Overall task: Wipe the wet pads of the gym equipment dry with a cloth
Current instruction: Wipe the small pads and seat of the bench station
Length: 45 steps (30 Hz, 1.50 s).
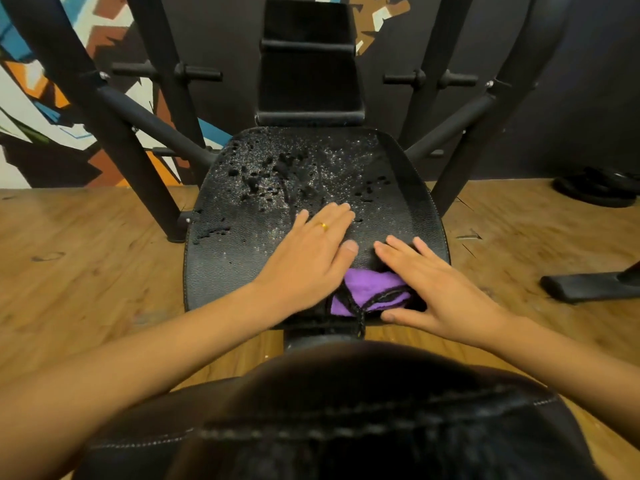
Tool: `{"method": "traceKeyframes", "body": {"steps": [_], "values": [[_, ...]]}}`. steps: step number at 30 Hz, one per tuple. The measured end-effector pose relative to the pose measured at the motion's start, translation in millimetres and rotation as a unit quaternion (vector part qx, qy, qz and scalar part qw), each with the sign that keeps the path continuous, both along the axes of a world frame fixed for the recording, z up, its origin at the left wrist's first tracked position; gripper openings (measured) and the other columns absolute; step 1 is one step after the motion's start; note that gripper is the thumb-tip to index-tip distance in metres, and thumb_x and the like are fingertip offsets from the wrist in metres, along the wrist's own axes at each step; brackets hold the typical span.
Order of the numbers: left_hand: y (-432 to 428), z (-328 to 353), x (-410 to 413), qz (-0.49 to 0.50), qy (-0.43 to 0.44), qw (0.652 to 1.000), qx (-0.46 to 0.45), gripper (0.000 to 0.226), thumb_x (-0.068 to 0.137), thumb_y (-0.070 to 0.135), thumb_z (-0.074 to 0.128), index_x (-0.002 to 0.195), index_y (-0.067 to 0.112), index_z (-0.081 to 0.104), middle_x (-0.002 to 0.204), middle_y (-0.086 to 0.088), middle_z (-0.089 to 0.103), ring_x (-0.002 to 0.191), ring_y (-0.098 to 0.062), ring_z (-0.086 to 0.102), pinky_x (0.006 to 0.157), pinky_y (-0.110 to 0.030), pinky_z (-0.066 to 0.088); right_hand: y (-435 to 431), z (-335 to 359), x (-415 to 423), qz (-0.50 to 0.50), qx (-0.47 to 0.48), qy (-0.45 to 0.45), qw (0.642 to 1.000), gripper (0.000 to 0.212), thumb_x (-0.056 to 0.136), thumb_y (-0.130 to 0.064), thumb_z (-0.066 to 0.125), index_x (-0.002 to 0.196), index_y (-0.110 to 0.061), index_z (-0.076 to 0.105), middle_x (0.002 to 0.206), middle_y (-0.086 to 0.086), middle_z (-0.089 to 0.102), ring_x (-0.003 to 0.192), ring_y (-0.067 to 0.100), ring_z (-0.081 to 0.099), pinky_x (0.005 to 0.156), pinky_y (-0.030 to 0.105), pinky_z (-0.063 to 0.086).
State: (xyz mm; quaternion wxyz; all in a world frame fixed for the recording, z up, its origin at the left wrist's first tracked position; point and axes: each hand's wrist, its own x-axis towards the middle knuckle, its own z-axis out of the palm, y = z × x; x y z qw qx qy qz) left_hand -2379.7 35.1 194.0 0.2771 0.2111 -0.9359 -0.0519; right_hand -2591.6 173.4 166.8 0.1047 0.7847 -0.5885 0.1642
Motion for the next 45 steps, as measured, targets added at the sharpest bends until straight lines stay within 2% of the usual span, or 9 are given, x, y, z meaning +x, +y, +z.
{"method": "traceKeyframes", "body": {"steps": [6, 11, 14, 20, 23, 27, 31, 37, 45], "values": [[5, -22, 2, -0.048, -0.104, 0.987, -0.108, 0.084, 0.101, 0.061, 0.026, 0.161, 0.005, 0.010, 0.170, -0.009, 0.000, 0.156, -0.019, -0.007, 0.127, -0.042, -0.003, 2, -4, 0, -0.066, -0.012, -0.030, 0.997, 0.106, 0.085, -0.079, 0.050, 0.162, -0.015, 0.015, 0.165, -0.004, 0.017, 0.155, 0.008, 0.003, 0.126, 0.031, -0.002], [4, -30, 5, -0.020, -0.144, 0.982, -0.118, 0.085, 0.102, 0.064, 0.022, 0.161, 0.006, 0.005, 0.169, -0.009, -0.006, 0.156, -0.019, -0.012, 0.126, -0.043, -0.005, 9, 4, -6, -0.043, 0.022, -0.018, 0.999, 0.103, 0.089, -0.076, 0.051, 0.162, -0.015, 0.011, 0.167, -0.004, 0.011, 0.155, 0.008, -0.003, 0.125, 0.029, -0.009], [10, -28, 4, -0.023, -0.143, 0.981, -0.131, 0.080, 0.103, 0.059, 0.024, 0.160, 0.003, 0.013, 0.169, -0.012, 0.001, 0.156, -0.023, -0.006, 0.127, -0.047, 0.002, 8, 20, -18, -0.004, 0.049, -0.048, 0.998, 0.085, 0.098, -0.060, 0.049, 0.161, -0.014, 0.016, 0.168, -0.004, 0.017, 0.156, 0.009, 0.003, 0.127, 0.034, -0.003], [22, -21, -3, -0.117, -0.123, 0.923, -0.345, 0.059, 0.102, 0.030, 0.034, 0.154, 0.001, 0.033, 0.163, -0.019, 0.028, 0.153, -0.033, 0.021, 0.123, -0.051, 0.021, -44, 45, -31, -0.069, -0.049, -0.074, 0.994, 0.057, 0.103, -0.028, 0.036, 0.157, -0.010, 0.029, 0.162, 0.007, 0.032, 0.154, 0.020, 0.016, 0.126, 0.040, 0.007], [25, -22, -13, -0.183, -0.149, 0.919, -0.316, 0.062, 0.095, 0.021, 0.030, 0.153, 0.000, 0.034, 0.160, -0.019, 0.034, 0.151, -0.032, 0.028, 0.121, -0.047, 0.030, -76, 53, -30, -0.111, -0.040, -0.060, 0.991, 0.054, 0.104, -0.026, 0.036, 0.155, -0.007, 0.032, 0.163, 0.011, 0.031, 0.154, 0.028, 0.018, 0.124, 0.045, 0.009], [25, -21, -19, -0.201, -0.166, 0.951, -0.166, 0.067, 0.098, 0.034, 0.030, 0.157, 0.003, 0.026, 0.160, -0.021, 0.033, 0.150, -0.032, 0.030, 0.122, -0.044, 0.028, -87, 48, -27, -0.152, -0.017, 0.021, 0.988, 0.062, 0.103, -0.038, 0.024, 0.155, -0.006, 0.034, 0.164, 0.011, 0.029, 0.153, 0.030, 0.020, 0.123, 0.047, 0.013], [29, -24, -29, -0.199, -0.176, 0.936, -0.231, 0.062, 0.104, 0.040, 0.042, 0.160, 0.017, 0.024, 0.163, -0.024, 0.024, 0.151, -0.036, 0.025, 0.121, -0.047, 0.027, -86, 50, -25, -0.166, -0.020, 0.042, 0.985, 0.064, 0.102, -0.039, 0.022, 0.154, -0.005, 0.034, 0.163, 0.013, 0.031, 0.152, 0.030, 0.023, 0.122, 0.047, 0.017], [20, -32, -14, -0.196, -0.158, 0.925, -0.283, 0.060, 0.101, 0.020, 0.052, 0.157, 0.011, 0.032, 0.165, -0.019, 0.022, 0.153, -0.032, 0.020, 0.122, -0.044, 0.027, -84, 50, -24, -0.168, -0.015, 0.043, 0.985, 0.054, 0.109, -0.033, 0.029, 0.156, -0.007, 0.030, 0.165, 0.010, 0.026, 0.154, 0.027, 0.018, 0.123, 0.044, 0.013], [4, -35, 18, -0.200, -0.172, 0.921, -0.287, 0.056, 0.104, 0.025, 0.048, 0.157, 0.014, 0.033, 0.165, -0.015, 0.025, 0.153, -0.029, 0.023, 0.120, -0.046, 0.033, -83, 52, -20, -0.176, -0.013, 0.043, 0.983, 0.063, 0.103, -0.039, 0.020, 0.155, -0.006, 0.033, 0.164, 0.011, 0.029, 0.152, 0.029, 0.022, 0.122, 0.046, 0.016]]}}
